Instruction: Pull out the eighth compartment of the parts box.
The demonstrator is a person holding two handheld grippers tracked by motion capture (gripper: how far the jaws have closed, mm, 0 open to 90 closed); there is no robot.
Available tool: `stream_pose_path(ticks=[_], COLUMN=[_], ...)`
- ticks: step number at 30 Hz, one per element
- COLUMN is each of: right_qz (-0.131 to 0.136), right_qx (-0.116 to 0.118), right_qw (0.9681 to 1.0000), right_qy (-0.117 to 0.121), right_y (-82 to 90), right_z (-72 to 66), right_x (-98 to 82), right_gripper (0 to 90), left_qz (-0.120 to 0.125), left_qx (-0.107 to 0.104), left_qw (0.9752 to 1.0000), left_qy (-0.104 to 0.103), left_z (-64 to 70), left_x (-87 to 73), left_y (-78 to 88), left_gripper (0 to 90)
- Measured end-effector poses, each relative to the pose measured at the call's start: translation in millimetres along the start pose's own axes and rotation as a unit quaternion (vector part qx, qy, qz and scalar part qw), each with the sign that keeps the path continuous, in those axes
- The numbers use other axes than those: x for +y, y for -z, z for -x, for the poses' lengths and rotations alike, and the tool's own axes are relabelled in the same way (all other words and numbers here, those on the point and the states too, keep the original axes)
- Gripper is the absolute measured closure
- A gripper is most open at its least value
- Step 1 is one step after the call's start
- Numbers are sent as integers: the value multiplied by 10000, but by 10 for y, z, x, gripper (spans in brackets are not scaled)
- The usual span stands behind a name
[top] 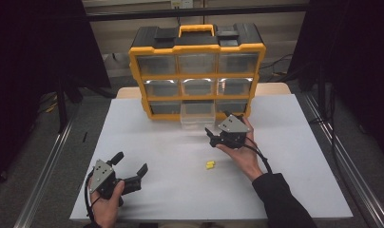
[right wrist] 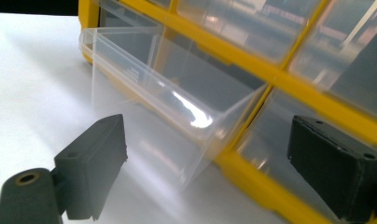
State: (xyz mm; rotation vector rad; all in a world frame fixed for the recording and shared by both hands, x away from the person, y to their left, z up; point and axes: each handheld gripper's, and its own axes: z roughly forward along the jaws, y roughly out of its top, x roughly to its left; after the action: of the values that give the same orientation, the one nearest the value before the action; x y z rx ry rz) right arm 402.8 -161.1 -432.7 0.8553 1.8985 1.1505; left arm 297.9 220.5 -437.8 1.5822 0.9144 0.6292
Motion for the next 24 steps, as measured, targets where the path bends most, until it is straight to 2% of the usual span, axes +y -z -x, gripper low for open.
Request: stream_pose_path(ticks=[3, 4, 10, 11, 17, 20, 24], right_qz=[-50, -28, 46, 66, 191, 234, 191], right_qx=[189, 262, 440, 412, 465, 427, 345], right_qw=[9991, 9980, 9955, 9951, 9904, 9900, 9913], right_qy=[-381, -582, -839, -891, -1288, -1326, -1258], right_y=[42, 82, 180, 202, 319, 375, 437], right_z=[49, 69, 108, 116, 184, 206, 229], right_x=[-27, -57, -131, -147, -211, -220, -251], right_gripper=[96, 94, 63, 60, 47, 44, 37], left_qz=[8, 5, 7, 12, 17, 27, 18], left_qx=[1, 3, -11, -12, -17, -21, -58], left_qw=[10000, 10000, 10000, 10000, 10000, 10000, 10000], left_qy=[3, 1, -8, -4, -4, 14, -1], left_z=[3, 2, 8, 9, 9, 16, 17], left_x=[0, 0, -1, -1, -1, -3, -1], left_y=[0, 0, -1, 0, 1, -3, -2], left_gripper=[23, 23, 23, 23, 23, 23, 23])
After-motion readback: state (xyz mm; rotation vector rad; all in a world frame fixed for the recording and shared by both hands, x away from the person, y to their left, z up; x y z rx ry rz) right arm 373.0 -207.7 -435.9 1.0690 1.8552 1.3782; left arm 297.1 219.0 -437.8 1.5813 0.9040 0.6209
